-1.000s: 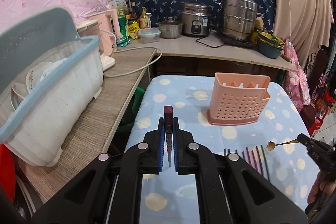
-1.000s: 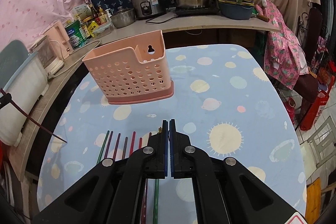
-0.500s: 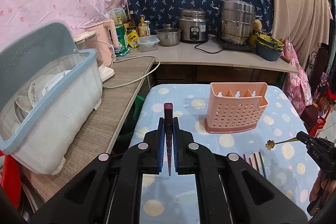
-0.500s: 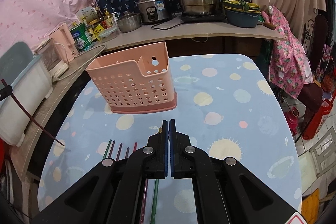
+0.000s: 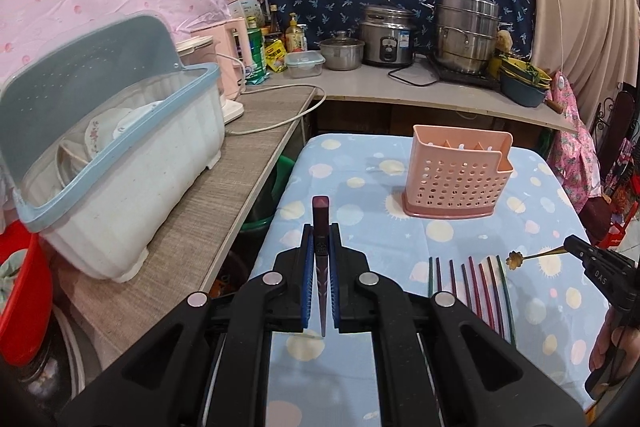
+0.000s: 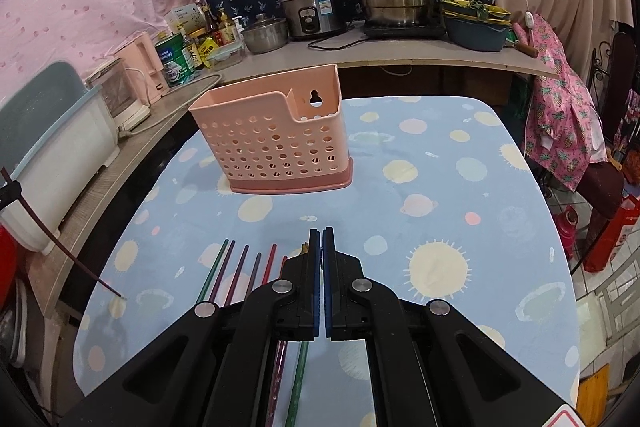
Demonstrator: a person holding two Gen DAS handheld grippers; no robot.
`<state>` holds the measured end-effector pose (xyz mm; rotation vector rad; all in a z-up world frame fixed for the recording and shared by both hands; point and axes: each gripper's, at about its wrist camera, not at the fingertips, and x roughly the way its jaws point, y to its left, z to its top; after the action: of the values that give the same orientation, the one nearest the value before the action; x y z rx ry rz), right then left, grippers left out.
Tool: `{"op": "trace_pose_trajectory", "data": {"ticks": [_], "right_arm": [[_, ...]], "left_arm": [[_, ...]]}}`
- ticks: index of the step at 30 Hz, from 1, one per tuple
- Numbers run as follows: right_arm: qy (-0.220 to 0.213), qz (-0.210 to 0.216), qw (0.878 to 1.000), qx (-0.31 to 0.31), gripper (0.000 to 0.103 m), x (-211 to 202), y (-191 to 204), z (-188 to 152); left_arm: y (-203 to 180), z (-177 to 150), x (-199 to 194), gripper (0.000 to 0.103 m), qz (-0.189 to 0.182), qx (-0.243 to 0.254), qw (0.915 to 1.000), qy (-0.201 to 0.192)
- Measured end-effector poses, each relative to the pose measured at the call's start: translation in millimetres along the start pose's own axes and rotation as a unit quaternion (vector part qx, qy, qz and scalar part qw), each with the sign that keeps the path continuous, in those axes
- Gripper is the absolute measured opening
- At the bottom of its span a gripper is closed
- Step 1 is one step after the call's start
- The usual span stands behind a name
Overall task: Organize utensils
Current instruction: 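Lift and carry the chopstick and spoon with both tools over the pink basket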
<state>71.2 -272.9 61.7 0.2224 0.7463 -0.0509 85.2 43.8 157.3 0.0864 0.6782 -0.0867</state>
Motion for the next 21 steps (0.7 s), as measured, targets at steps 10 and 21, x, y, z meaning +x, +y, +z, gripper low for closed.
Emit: {"op": "trace_pose_trajectory", "data": {"ticks": [10,21], "right_arm": [[-0.004,0.007,1.000,-0.012,0.002,6.6,-6.9,24.4],[-0.075,-0.007,0.997,0.018,0.002,16.0,1.6,103.1]], "left_arm": [[-12.2,29.6,0.3,0.007,0.001,0.011,0.9998,-0.019],[-51.2,99.4,28.2,0.007,-0.113,-0.003,0.9897,-0.088]]}}
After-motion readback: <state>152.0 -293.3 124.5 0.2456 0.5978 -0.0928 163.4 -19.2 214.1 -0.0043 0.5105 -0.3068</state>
